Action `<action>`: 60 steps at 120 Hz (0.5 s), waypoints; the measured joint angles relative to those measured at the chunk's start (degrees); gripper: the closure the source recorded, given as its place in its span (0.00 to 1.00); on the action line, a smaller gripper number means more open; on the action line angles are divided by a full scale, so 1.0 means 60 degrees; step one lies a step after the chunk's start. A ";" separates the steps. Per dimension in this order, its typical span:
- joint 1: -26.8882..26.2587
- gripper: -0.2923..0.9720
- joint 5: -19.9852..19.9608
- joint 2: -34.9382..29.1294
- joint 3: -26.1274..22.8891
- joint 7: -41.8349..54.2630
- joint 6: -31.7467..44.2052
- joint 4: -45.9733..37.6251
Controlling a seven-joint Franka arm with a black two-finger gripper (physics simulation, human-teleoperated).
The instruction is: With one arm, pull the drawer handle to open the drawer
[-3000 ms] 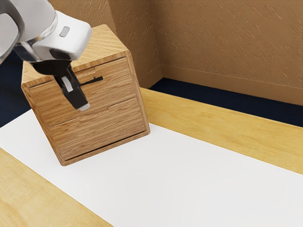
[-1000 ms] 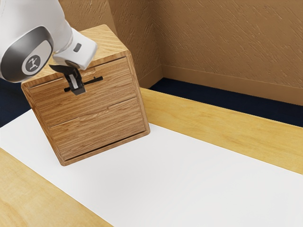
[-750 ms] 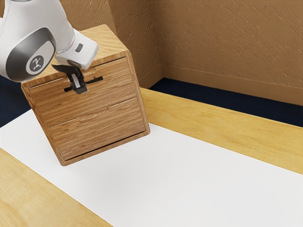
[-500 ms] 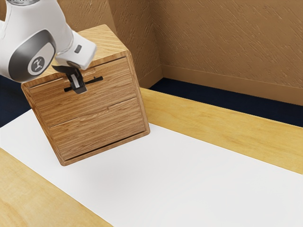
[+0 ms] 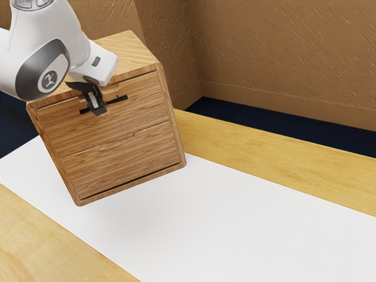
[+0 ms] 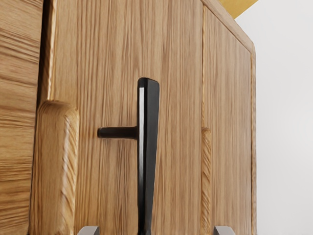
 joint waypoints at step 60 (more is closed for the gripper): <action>-0.0014 0.65 -0.0004 0.0176 0.0013 0.0081 0.0104 -0.0014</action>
